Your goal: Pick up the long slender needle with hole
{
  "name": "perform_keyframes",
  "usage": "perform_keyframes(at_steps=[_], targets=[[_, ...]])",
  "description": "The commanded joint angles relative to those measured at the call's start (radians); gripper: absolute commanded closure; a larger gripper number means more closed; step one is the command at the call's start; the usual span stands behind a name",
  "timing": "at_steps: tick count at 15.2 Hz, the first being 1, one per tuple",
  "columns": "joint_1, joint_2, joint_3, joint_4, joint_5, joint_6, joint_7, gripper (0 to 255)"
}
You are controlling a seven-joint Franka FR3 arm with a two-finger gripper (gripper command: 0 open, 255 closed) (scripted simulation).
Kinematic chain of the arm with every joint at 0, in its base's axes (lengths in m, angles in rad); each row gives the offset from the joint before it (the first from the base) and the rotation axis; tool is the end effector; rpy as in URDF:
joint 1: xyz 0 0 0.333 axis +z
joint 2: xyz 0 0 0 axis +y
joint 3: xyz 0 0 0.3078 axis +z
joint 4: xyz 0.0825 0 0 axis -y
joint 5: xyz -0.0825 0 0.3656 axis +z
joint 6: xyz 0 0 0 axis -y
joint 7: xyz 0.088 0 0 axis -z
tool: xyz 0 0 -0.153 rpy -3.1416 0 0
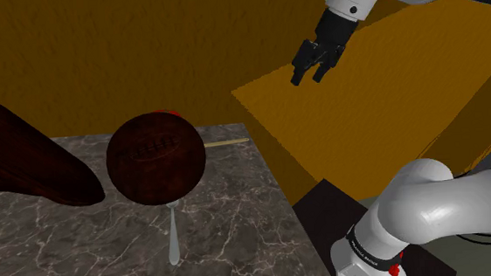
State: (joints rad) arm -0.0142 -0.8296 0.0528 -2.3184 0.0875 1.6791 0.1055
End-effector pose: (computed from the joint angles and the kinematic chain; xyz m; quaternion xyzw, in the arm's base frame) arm 0.3012 0.0286 0.5799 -0.9944 0.0406 -0.0928 0.0303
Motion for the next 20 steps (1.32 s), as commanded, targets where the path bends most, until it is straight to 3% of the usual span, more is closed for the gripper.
perform_keyframes(at_steps=[1,11,20], targets=[[0.0,0.0,0.0,0.0,0.0,0.0,0.0,0],[0.144,0.342,-0.107,0.024,-0.023,0.226,-0.468,0],[0.247,0.67,-0.133,0.136,-0.005,0.354,-0.865,0]])
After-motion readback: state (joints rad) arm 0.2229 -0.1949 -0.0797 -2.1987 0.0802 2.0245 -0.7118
